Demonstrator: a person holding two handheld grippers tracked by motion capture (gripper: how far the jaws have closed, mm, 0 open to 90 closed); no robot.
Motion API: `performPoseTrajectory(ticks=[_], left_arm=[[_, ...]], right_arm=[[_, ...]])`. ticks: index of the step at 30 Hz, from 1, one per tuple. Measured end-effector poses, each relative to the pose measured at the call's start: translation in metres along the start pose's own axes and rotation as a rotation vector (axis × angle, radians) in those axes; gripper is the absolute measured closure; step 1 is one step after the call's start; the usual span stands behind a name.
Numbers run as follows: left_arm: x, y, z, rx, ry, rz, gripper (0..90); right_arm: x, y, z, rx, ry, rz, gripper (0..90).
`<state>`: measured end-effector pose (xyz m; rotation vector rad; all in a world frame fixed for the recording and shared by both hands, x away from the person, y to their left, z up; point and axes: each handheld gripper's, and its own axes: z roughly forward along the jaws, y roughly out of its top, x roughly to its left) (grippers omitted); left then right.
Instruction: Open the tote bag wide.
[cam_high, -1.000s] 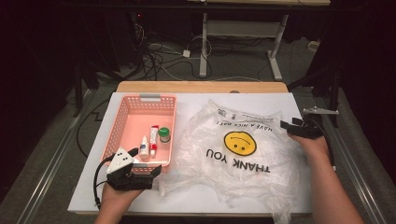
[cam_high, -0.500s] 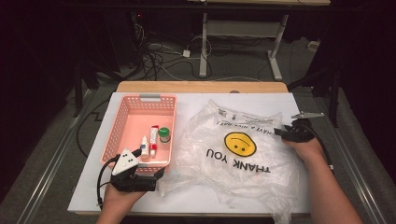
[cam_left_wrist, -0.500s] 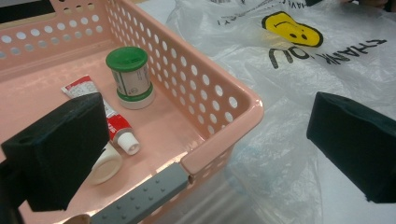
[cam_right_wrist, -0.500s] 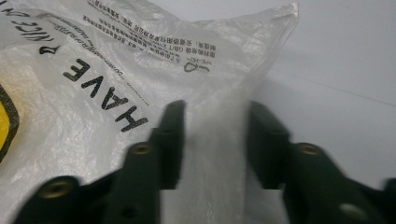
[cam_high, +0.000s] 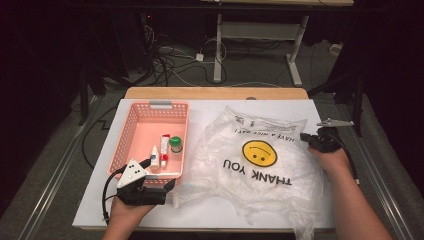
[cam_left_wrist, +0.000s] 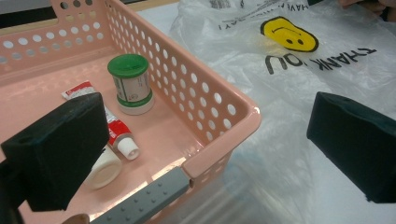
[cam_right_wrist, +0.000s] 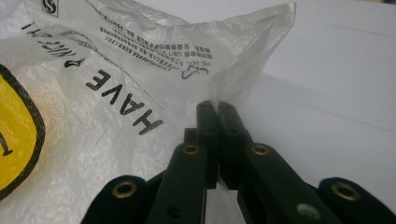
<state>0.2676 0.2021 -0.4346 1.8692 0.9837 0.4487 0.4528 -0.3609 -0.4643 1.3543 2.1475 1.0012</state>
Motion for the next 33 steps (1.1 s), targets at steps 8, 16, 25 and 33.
performPoseTrajectory(ticks=[8,16,25,33], left_arm=[[0.005,-0.001,0.0,0.002,-0.004,0.0,0.0],[0.009,0.002,0.001,0.008,-0.011,0.02,0.0],[0.005,0.004,-0.006,-0.028,-0.025,0.024,0.0],[0.008,0.002,-0.004,-0.044,-0.041,-0.014,0.0]], right_arm=[[-0.029,-0.003,0.0,-0.046,-0.097,0.111,90.0],[-0.071,-0.015,-0.011,-0.073,-0.249,0.263,90.0],[-0.057,-0.028,-0.039,-0.083,-0.286,0.219,90.0],[-0.012,-0.064,-0.071,-0.052,-0.233,0.09,89.4]])
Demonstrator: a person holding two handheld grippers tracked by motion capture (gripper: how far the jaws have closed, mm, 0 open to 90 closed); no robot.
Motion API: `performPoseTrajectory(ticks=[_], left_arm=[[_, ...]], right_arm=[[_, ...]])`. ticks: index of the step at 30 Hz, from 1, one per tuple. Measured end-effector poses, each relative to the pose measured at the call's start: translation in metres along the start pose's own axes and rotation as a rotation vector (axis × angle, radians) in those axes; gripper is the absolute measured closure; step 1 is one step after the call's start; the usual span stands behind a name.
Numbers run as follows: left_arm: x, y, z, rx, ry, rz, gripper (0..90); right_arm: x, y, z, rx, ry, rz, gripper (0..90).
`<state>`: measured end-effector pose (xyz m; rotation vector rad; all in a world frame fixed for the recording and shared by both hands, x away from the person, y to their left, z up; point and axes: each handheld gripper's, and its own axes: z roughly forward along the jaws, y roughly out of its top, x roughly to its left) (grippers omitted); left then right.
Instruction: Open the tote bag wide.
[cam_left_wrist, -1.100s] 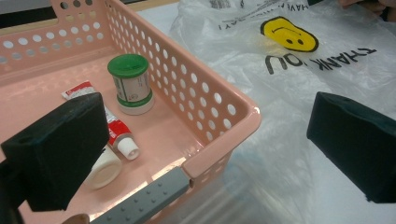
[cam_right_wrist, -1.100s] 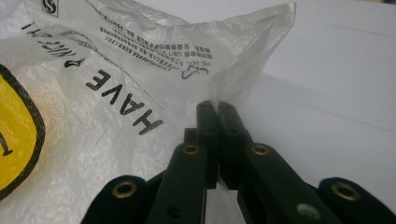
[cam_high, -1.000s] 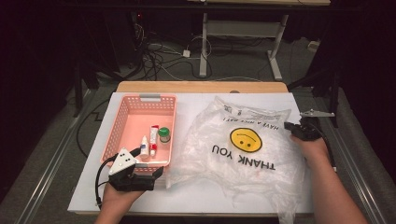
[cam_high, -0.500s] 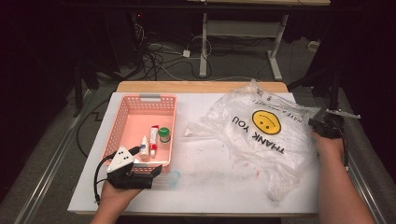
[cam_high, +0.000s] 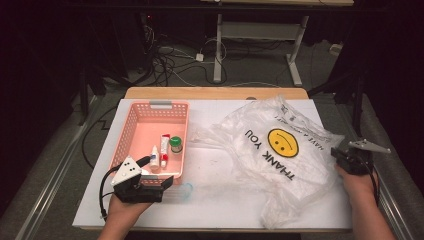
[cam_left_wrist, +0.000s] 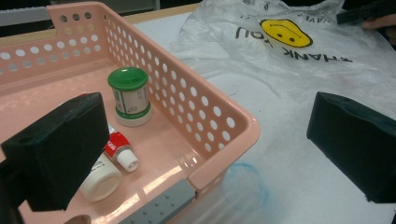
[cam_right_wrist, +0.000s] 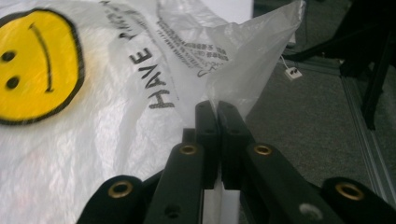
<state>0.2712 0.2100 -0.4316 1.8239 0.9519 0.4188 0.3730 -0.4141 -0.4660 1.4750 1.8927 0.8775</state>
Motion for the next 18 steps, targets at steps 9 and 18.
performPoseTrajectory(ticks=[9,18], left_arm=[[-0.001,-0.003,0.001,0.002,-0.006,0.003,0.0],[-0.001,-0.012,-0.007,0.01,0.025,0.022,0.0]], right_arm=[[0.007,-0.014,-0.016,-0.006,0.081,-0.002,64.3],[0.016,-0.028,-0.049,-0.078,0.117,-0.03,39.2]])
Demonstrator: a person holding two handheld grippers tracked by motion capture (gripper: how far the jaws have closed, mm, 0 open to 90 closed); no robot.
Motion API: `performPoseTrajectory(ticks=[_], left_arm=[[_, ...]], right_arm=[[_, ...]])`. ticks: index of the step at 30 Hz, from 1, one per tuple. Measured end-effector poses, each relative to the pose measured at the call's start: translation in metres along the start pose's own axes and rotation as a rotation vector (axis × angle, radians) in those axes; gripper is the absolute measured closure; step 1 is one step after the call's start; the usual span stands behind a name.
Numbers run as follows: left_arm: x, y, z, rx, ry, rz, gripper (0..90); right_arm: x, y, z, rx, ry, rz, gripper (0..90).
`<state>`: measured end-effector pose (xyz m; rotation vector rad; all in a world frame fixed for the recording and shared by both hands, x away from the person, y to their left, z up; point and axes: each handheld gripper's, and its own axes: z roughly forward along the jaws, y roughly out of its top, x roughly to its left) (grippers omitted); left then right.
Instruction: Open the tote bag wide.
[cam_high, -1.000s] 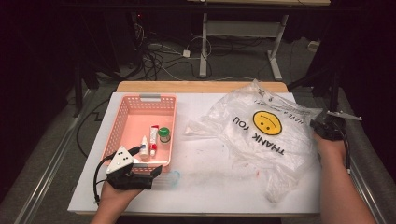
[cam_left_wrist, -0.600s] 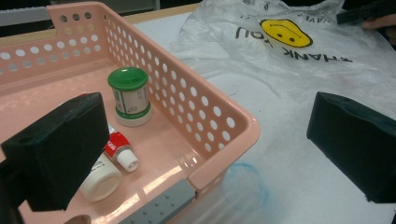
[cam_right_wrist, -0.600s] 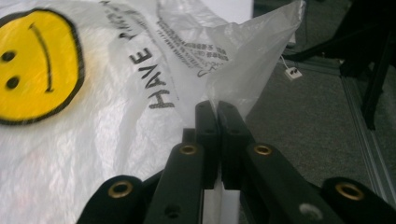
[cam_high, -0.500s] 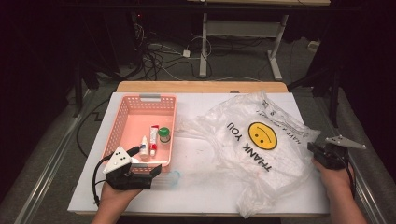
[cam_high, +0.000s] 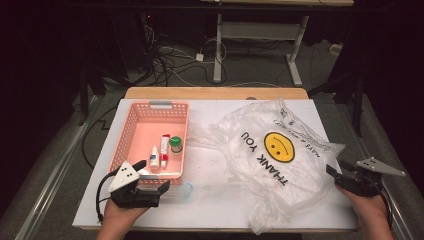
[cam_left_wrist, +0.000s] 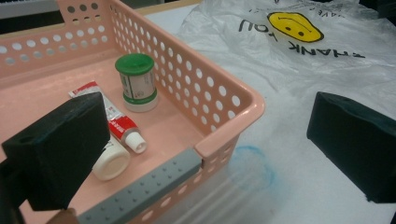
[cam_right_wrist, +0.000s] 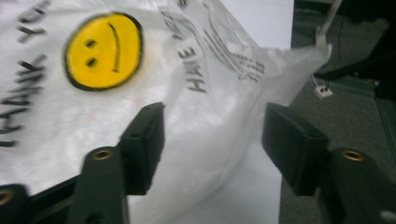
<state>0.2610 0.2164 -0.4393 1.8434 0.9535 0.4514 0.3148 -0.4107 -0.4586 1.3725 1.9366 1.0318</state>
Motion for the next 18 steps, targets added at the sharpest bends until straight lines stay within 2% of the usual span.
performPoseTrajectory(ticks=[2,3,4,5,7,8,11,12,14,18], left_arm=[[-0.003,-0.001,0.001,0.009,-0.004,0.006,0.0],[-0.004,-0.001,0.001,0.01,-0.005,0.014,0.0],[-0.006,0.0,0.002,0.013,-0.008,0.017,0.0],[-0.006,0.0,0.002,0.013,-0.014,0.01,0.0],[-0.007,0.0,0.003,0.016,-0.022,-0.004,0.0],[-0.007,0.001,0.004,0.022,-0.027,-0.006,0.0],[-0.008,0.003,0.006,0.039,-0.028,-0.001,0.0],[-0.009,0.004,0.006,0.037,-0.027,0.001,0.0],[-0.01,0.006,0.007,0.038,-0.028,0.005,0.0],[-0.009,0.006,0.009,0.031,-0.019,0.013,0.0]], right_arm=[[0.002,0.0,-0.003,-0.016,0.004,-0.003,37.2],[0.011,0.001,-0.012,-0.052,0.018,-0.018,35.9],[0.011,0.001,-0.012,-0.052,0.018,-0.018,35.9],[0.02,0.001,-0.018,-0.079,0.047,-0.036,31.8],[0.024,0.001,-0.019,-0.087,0.06,-0.038,28.7],[0.033,0.001,-0.02,-0.1,0.096,-0.045,22.7],[0.046,0.003,-0.016,-0.082,0.114,-0.08,10.9],[0.046,0.003,-0.016,-0.082,0.114,-0.08,10.9],[0.052,0.006,-0.011,-0.085,0.141,-0.071,0.0],[0.058,0.007,-0.009,-0.085,0.132,-0.074,0.0]])
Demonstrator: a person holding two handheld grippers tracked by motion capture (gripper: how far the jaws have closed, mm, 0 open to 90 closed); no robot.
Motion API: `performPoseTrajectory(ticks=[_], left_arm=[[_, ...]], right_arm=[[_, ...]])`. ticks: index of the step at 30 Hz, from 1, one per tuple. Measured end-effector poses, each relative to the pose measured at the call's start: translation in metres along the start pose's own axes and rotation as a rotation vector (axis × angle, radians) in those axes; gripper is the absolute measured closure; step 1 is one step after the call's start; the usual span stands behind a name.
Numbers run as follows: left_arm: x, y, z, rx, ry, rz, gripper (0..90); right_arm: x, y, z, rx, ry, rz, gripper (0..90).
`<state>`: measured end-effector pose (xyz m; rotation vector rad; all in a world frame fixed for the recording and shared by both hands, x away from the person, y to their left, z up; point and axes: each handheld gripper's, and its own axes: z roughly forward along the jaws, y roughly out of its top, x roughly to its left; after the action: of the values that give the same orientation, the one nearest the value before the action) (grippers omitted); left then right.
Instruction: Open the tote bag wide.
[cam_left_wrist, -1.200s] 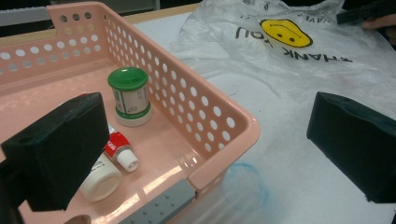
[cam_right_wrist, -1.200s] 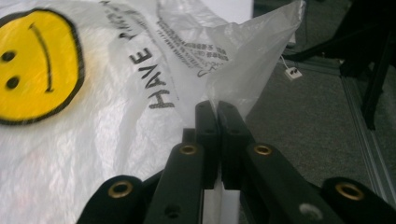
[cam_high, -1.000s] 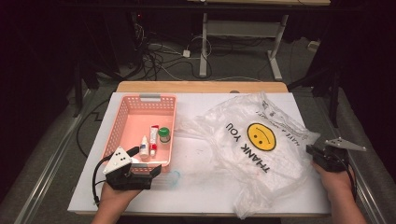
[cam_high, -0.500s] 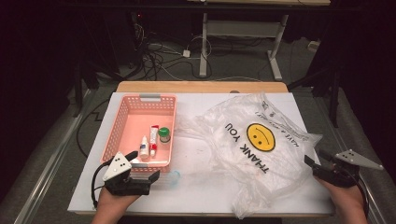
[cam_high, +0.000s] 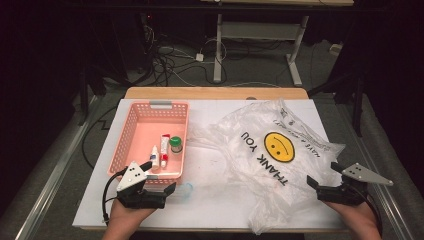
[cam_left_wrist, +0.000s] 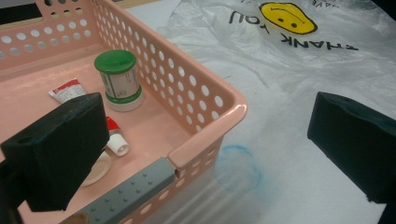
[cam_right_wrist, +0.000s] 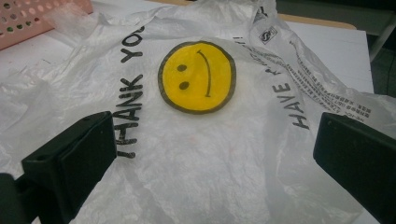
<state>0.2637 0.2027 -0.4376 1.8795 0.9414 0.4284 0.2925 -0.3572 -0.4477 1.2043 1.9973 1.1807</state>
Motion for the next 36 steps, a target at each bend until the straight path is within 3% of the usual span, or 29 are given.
performPoseTrajectory(ticks=[3,11,18,20,28,36], left_arm=[[0.002,0.0,-0.001,-0.024,0.001,0.002,0.0],[0.009,0.002,-0.004,-0.02,-0.003,-0.061,0.0],[0.009,0.002,-0.003,-0.009,0.0,-0.02,0.0],[0.009,0.002,-0.003,-0.014,-0.011,-0.019,0.0],[0.008,0.0,-0.002,-0.025,-0.009,-0.025,0.0],[0.004,0.001,0.001,-0.03,-0.011,-0.014,0.0]], right_arm=[[0.008,0.003,0.005,0.004,0.004,-0.01,0.0],[0.025,0.014,0.015,-0.004,0.035,-0.031,0.0],[0.044,0.019,0.033,0.012,0.093,-0.073,1.8],[0.05,0.023,0.039,0.028,0.126,-0.073,3.0],[0.074,0.042,0.065,0.055,0.182,-0.11,2.8],[0.086,0.063,0.082,0.044,0.191,-0.137,2.9]])
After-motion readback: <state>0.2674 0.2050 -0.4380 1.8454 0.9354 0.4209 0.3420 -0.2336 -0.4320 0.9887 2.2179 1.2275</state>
